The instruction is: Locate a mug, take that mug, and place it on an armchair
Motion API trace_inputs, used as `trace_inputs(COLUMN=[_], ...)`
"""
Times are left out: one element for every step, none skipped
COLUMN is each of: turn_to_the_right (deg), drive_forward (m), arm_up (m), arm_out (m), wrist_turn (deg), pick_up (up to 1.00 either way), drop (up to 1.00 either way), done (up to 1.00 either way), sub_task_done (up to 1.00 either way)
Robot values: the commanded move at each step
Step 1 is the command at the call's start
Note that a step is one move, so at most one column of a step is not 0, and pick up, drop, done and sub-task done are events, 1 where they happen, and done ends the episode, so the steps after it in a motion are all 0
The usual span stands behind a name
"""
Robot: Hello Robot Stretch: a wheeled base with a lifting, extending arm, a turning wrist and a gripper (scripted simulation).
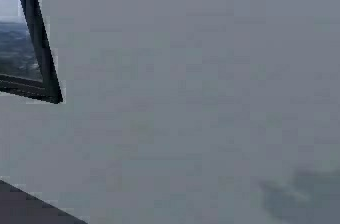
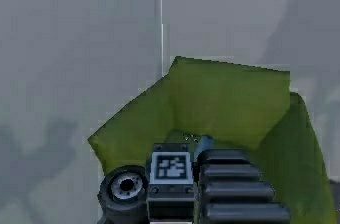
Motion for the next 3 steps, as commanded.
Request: trace_inputs(turn_to_the_right=[33.0, 0.0, 0.0], drive_forward=[0.00, 0.00, 0.00], arm_up=[0.00, 0.00, 0.00], arm_out=[0.00, 0.48, 0.00], wrist_turn=[0.0, 0.0, 39.0], pick_up=[0.00, 0.00, 0.00], drop=[0.00, 0.00, 0.00], done=[0.00, 0.00, 0.00], sub_task_done=[0.00, 0.00, 0.00])
